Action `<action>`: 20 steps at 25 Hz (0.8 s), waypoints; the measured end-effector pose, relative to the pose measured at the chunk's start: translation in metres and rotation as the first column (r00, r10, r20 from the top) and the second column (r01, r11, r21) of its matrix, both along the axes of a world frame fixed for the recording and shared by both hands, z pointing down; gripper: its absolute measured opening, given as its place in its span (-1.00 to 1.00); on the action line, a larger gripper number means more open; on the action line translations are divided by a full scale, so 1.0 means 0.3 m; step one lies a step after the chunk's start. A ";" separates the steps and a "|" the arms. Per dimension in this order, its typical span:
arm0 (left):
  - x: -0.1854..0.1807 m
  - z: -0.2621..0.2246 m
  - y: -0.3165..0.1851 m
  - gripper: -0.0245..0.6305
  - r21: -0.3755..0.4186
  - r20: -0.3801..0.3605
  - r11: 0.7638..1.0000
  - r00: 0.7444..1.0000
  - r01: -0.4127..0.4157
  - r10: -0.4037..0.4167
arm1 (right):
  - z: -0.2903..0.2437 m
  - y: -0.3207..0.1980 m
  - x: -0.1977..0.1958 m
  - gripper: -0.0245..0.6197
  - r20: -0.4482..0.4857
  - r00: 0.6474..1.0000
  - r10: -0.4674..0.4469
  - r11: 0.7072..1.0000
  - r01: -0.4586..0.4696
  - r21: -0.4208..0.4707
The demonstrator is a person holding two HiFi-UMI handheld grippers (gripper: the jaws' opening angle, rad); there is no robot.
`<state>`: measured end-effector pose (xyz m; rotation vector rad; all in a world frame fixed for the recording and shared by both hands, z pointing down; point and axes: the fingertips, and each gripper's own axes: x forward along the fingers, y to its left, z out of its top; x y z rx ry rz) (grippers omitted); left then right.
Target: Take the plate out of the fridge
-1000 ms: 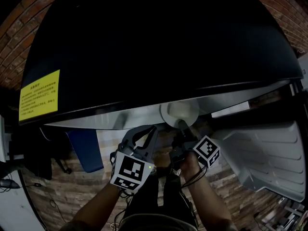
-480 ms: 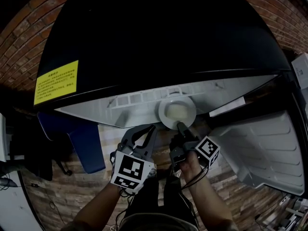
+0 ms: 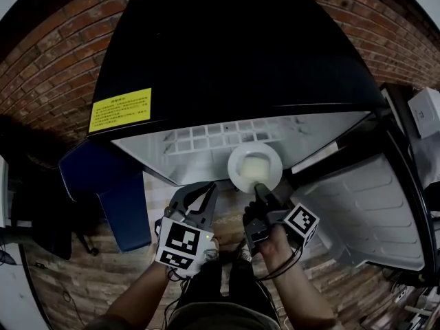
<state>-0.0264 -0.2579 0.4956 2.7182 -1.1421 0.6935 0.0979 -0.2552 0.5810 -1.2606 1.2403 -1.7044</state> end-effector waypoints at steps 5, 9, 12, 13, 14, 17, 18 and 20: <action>-0.014 -0.077 0.014 -0.86 0.037 -0.017 0.999 1.000 0.019 -0.019 | -0.128 0.042 0.022 -0.82 0.010 1.000 0.006 1.000 -0.006 0.020; -0.011 -0.132 0.031 -0.86 0.060 -0.039 0.998 0.999 0.025 -0.023 | -0.209 0.078 0.051 -0.83 -0.017 1.000 -0.013 0.999 0.013 0.032; -0.003 -0.168 0.039 -0.86 0.081 -0.046 0.997 0.999 0.018 -0.014 | -0.260 0.109 0.060 -0.82 -0.012 1.000 -0.016 0.999 0.017 0.038; 0.000 -0.181 0.039 -0.86 0.088 -0.050 0.996 0.999 0.017 -0.013 | -0.279 0.118 0.060 -0.82 -0.009 1.000 -0.016 0.999 0.017 0.041; 0.003 -0.195 0.040 -0.86 0.094 -0.054 0.995 0.998 0.016 -0.011 | -0.299 0.127 0.059 -0.82 -0.006 1.000 -0.017 0.999 0.018 0.045; 0.015 -0.244 0.045 -0.86 0.118 -0.066 0.993 0.998 0.013 -0.005 | -0.360 0.158 0.052 -0.82 -0.006 1.000 -0.030 0.998 0.031 0.057; 0.019 -0.262 0.046 -0.86 0.126 -0.071 0.992 0.998 0.012 -0.003 | -0.381 0.167 0.048 -0.82 -0.007 0.999 -0.037 0.997 0.037 0.064; 0.026 -0.298 0.049 -0.86 0.144 -0.078 0.990 0.997 0.009 0.002 | -0.428 0.182 0.042 -0.83 -0.003 0.999 -0.046 0.996 0.047 0.081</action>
